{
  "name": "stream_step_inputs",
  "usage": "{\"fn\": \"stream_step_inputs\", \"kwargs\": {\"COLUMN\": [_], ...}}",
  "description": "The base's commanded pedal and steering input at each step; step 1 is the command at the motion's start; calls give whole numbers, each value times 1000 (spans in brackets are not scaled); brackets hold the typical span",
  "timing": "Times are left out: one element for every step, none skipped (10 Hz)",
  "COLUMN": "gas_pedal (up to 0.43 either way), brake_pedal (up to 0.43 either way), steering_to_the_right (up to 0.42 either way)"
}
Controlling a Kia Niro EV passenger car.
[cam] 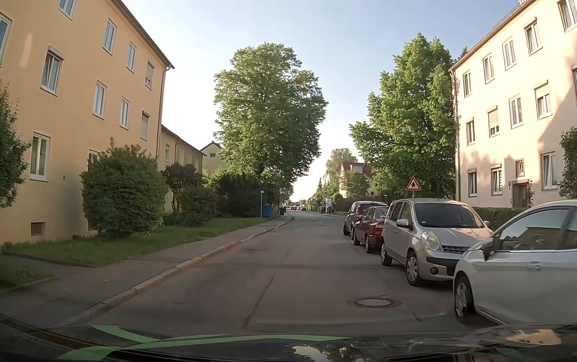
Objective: Follow the waypoints while adhering to traffic rules and regulations
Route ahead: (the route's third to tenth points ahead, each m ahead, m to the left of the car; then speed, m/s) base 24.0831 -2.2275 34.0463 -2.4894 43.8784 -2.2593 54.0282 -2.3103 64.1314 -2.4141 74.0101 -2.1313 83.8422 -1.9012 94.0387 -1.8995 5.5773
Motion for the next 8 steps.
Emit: {"fn": "stream_step_inputs", "kwargs": {"gas_pedal": [79, 79, 79, 79, 79, 79, 79, 79], "brake_pedal": [0, 0, 0, 0, 0, 0, 0, 0], "steering_to_the_right": [-38, -38, -37, -34, -32, -32, -31, -27]}}
